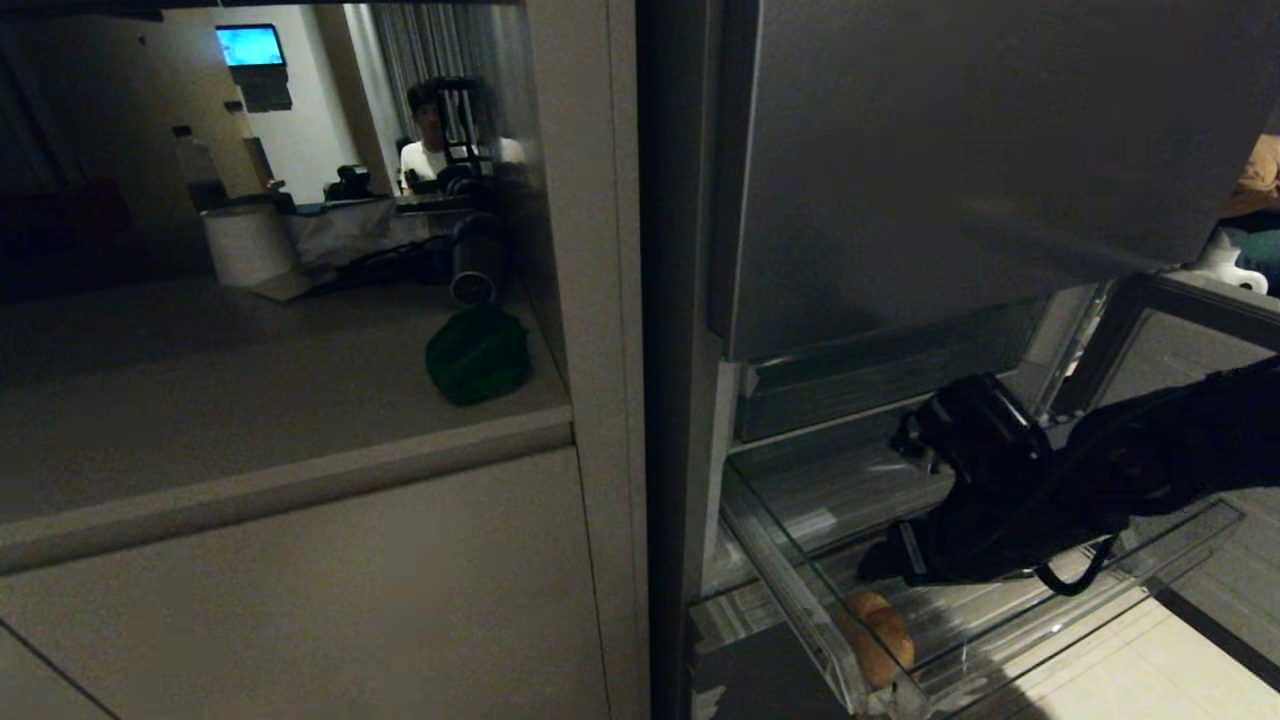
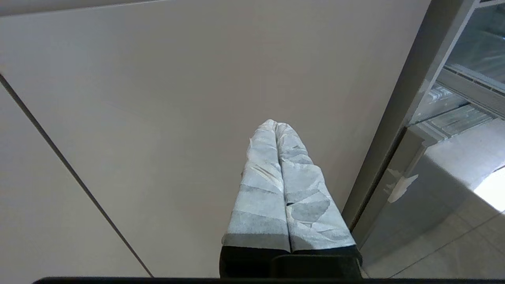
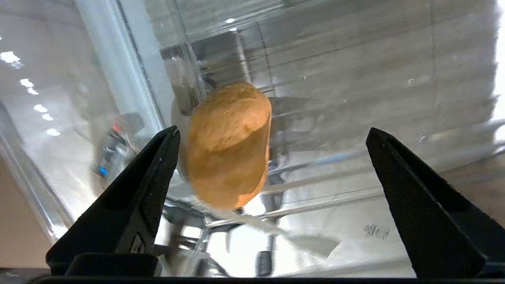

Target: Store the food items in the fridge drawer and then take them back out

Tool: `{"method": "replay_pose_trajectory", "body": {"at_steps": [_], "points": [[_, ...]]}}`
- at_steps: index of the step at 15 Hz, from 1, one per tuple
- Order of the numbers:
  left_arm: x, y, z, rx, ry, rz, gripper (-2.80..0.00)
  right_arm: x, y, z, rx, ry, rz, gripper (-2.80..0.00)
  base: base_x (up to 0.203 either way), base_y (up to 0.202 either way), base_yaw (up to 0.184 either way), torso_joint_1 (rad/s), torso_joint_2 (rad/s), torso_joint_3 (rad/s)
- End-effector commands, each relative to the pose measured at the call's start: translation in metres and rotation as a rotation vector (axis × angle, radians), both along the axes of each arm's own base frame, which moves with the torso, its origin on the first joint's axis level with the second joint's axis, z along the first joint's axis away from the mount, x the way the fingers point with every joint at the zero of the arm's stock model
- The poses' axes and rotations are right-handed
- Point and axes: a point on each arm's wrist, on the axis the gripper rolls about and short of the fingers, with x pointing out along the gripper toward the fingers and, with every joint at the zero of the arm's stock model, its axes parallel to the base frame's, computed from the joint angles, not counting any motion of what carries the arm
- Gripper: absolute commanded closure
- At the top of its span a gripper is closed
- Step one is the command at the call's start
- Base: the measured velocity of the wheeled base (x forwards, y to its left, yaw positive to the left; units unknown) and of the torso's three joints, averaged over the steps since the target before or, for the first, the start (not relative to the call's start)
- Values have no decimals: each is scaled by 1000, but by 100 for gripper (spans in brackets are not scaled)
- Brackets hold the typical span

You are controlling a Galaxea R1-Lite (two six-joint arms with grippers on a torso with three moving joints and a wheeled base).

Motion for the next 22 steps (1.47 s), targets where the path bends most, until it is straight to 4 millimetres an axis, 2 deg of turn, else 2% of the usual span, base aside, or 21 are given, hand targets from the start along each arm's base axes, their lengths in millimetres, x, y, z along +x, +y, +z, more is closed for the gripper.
{"method": "replay_pose_trajectory", "body": {"at_steps": [1, 10, 22], "points": [[0, 0, 0, 0, 0, 0, 0, 5, 3, -13, -18, 39, 54, -280, 0, 0, 0, 0, 0, 0], [0, 0, 0, 0, 0, 0, 0, 9, 3, -31, -65, 107, 110, -280, 0, 0, 0, 0, 0, 0], [0, 0, 0, 0, 0, 0, 0, 9, 3, -37, -124, 114, 240, -280, 0, 0, 0, 0, 0, 0]]}}
